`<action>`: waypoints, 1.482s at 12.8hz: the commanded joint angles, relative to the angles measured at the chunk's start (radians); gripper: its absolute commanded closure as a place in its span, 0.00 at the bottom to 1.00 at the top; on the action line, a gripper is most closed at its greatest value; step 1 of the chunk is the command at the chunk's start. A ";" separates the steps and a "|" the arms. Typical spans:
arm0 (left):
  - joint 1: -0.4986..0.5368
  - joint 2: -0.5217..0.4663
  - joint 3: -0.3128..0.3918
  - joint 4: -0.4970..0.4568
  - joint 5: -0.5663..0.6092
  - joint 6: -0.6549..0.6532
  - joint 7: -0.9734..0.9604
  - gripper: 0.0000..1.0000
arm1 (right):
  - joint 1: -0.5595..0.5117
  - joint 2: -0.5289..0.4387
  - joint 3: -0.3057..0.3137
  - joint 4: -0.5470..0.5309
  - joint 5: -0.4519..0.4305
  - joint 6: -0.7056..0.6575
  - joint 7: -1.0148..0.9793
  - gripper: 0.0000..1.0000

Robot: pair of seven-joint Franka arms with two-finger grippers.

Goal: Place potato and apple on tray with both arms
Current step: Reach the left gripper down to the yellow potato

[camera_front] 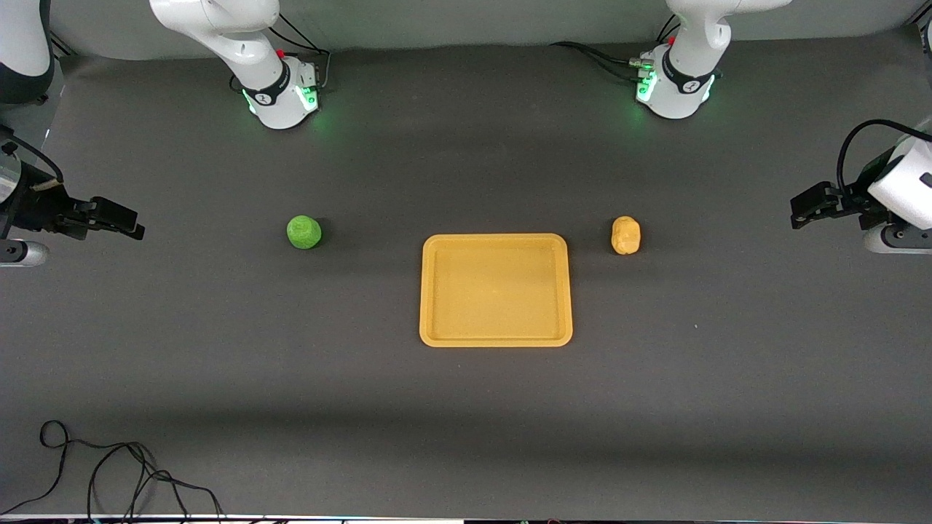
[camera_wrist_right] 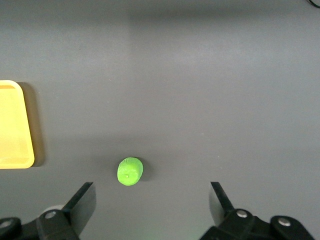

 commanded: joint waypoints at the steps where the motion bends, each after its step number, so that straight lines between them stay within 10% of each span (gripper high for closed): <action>1: -0.002 -0.018 -0.002 -0.003 0.006 -0.020 -0.014 0.01 | -0.003 -0.001 0.005 0.016 -0.014 -0.013 -0.020 0.00; 5: -0.002 -0.019 -0.001 -0.007 0.006 -0.020 -0.014 0.01 | -0.003 0.005 0.005 0.017 -0.012 -0.013 -0.022 0.00; 9: -0.024 -0.087 -0.011 -0.214 -0.002 0.054 -0.012 0.02 | -0.005 0.011 0.005 0.020 -0.012 -0.011 -0.020 0.00; 19: -0.171 0.178 -0.018 -0.441 -0.163 0.319 -0.051 0.02 | 0.044 -0.050 0.005 -0.078 -0.003 0.003 -0.015 0.00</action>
